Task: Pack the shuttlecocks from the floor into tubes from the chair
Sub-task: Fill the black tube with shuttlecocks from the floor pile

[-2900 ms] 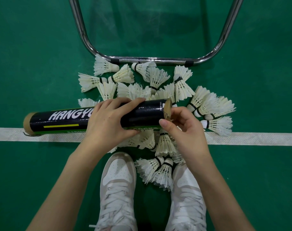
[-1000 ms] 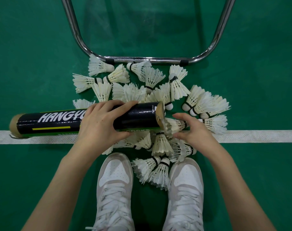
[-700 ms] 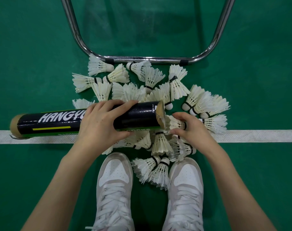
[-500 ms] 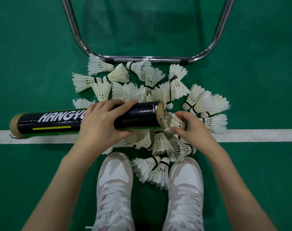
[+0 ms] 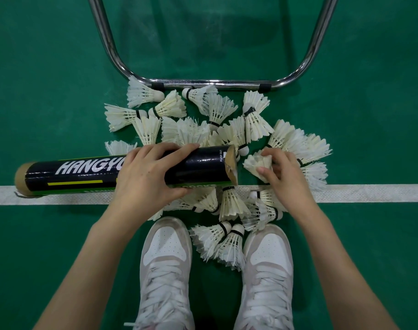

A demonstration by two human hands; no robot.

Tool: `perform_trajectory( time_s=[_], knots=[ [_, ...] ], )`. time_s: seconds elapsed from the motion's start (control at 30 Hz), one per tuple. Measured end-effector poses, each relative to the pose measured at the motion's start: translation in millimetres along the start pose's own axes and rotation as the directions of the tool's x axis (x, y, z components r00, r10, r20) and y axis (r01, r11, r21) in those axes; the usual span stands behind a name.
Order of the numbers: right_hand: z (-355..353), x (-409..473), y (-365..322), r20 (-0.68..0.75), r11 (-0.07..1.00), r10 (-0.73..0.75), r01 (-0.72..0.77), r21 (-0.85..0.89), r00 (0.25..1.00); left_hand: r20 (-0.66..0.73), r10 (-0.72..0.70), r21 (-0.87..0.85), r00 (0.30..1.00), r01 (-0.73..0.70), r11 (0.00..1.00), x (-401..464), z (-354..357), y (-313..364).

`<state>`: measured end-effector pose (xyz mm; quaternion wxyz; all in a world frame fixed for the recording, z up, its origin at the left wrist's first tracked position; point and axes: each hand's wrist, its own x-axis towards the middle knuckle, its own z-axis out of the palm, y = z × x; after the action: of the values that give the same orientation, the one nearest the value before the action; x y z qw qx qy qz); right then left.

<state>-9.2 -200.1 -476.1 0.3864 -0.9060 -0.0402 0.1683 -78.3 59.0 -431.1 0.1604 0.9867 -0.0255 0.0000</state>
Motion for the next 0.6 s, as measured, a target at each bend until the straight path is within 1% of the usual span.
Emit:
perform_trajectory(
  time_s=[0.17, 0.33, 0.37, 0.47, 0.6],
  knots=[
    [-9.6, 5.5, 2.6, -0.099, 0.989, -0.1, 0.088, -0.119, 0.99, 0.003, 0.004, 0.001, 1.0, -0.004, 1.0, -0.6, 1.9, 0.2],
    [-19.2, 5.0, -2.5, -0.181, 0.981, -0.144, 0.116, -0.154, 0.973, 0.0, -0.011, -0.006, 1.0, 0.011, 1.0, -0.7, 1.4, 2.1],
    [-20.9, 2.7, -6.1, -0.197, 0.987, -0.132, 0.11, -0.12, 0.972, -0.001, -0.011, -0.005, 1.0, 0.011, 1.0, -0.7, 1.4, 2.4],
    [-27.5, -6.0, -19.5, -0.236, 0.996, -0.022, 0.043, 0.083, 0.971, -0.002, -0.016, -0.005, 1.0, 0.016, 1.0, -0.5, 1.0, 1.9],
    [-37.1, -16.9, -36.5, -0.312, 0.976, 0.013, 0.056, 0.212, 0.95, 0.001, -0.005, -0.003, 1.0, 0.005, 1.0, -0.4, 2.1, 1.9]
  ],
)
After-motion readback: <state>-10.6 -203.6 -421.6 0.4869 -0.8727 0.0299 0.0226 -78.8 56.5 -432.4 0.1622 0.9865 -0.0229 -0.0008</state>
